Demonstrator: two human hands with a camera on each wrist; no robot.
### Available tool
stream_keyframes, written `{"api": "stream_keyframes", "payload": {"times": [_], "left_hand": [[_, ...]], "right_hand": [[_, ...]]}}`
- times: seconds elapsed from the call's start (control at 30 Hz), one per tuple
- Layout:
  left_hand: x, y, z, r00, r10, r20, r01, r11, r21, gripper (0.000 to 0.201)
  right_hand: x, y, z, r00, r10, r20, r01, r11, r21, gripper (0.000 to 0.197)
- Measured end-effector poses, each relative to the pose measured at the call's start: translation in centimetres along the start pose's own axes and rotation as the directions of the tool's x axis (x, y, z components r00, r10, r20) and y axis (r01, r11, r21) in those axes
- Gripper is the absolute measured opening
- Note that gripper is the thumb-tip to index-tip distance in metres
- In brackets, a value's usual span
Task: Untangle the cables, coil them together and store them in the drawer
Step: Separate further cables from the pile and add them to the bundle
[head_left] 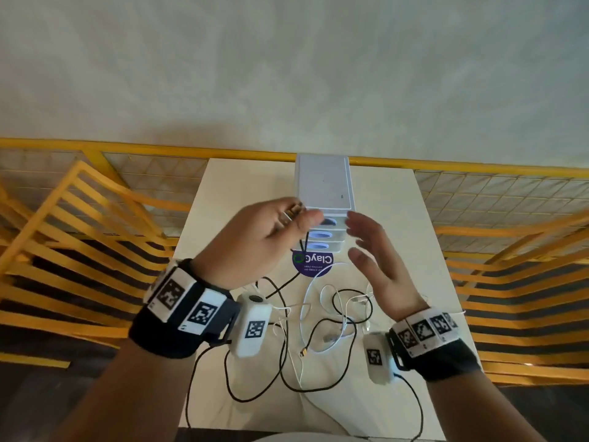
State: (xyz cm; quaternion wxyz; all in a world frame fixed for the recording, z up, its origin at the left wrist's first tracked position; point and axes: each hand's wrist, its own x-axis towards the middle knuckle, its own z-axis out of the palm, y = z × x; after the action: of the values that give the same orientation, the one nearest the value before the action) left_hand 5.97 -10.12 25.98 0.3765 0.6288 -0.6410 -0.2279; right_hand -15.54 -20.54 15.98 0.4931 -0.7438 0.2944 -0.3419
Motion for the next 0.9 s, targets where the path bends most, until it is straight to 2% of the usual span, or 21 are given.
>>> {"api": "stream_keyframes", "payload": {"times": [0.07,0.13,0.2,0.27,0.33,0.43,0.57,0.6,0.63,0.7,0.73,0.77,0.83,0.9], "left_hand": [[0.1,0.3,0.8,0.998,-0.016,0.061,0.016,1.0,0.006,0.029],[0.2,0.5,1.4,0.996,-0.016,0.09,0.013,0.999,0.035,0.026],[0.3,0.1,1.6,0.997,-0.027,0.066,0.024,0.998,0.057,0.027],[0.4,-0.4,1.2,0.999,-0.038,-0.004,0.038,0.998,0.047,0.037],[0.6,-0.7,0.5,0.988,-0.046,-0.145,0.041,0.999,-0.035,0.033],[1.0,-0.3,-1.9,0.909,-0.107,-0.403,0.019,0.976,-0.216,0.028],[1.3,1.3,-5.7,0.789,-0.195,-0.583,-0.086,0.904,-0.419,0.036],[1.3,1.8,-6.3,0.765,-0.249,-0.594,-0.103,0.863,-0.494,0.038],[1.3,2.3,-6.7,0.749,-0.299,-0.591,-0.118,0.818,-0.563,0.04],[1.3,2.9,-6.8,0.75,-0.352,-0.559,-0.142,0.741,-0.657,0.042],[1.2,3.1,-6.6,0.764,-0.357,-0.538,-0.15,0.712,-0.686,0.042],[1.2,3.4,-6.2,0.781,-0.355,-0.514,-0.152,0.689,-0.708,0.043],[1.3,3.9,-4.9,0.824,-0.348,-0.448,-0.13,0.653,-0.746,0.043],[1.5,4.5,-2.9,0.877,-0.333,-0.347,-0.08,0.61,-0.788,0.042]], "right_hand": [[0.6,-3.1,0.4,0.989,-0.04,0.141,0.041,0.999,-0.006,0.052],[0.9,-4.3,1.2,0.969,-0.067,0.239,0.082,0.995,-0.057,0.034],[0.7,-4.4,1.8,0.968,-0.053,0.244,0.073,0.995,-0.073,0.016],[0.2,-3.6,2.0,0.979,-0.014,0.202,0.022,0.999,-0.035,0.025],[-0.7,-2.5,1.5,0.988,0.049,0.15,-0.047,0.999,-0.015,0.027],[-2.7,0.6,0.2,0.989,0.112,0.096,-0.102,0.989,-0.105,0.027],[-6.4,7.4,-1.2,0.957,0.263,0.125,-0.181,0.873,-0.452,0.021],[-7.3,8.9,-1.5,0.928,0.338,0.157,-0.221,0.838,-0.498,0.029],[-8.0,9.8,-1.8,0.892,0.41,0.191,-0.253,0.803,-0.54,0.049],[-8.6,9.4,-2.4,0.832,0.47,0.296,-0.232,0.779,-0.583,0.084],[-8.1,7.9,-2.6,0.83,0.446,0.335,-0.198,0.797,-0.571,0.091],[-7.3,5.8,-2.8,0.86,0.371,0.351,-0.148,0.839,-0.524,0.093],[-5.0,1.3,-2.6,0.936,0.136,0.324,-0.012,0.934,-0.357,0.091],[-2.3,-4.2,-1.1,0.961,-0.035,0.274,0.083,0.983,-0.162,0.084]]}}
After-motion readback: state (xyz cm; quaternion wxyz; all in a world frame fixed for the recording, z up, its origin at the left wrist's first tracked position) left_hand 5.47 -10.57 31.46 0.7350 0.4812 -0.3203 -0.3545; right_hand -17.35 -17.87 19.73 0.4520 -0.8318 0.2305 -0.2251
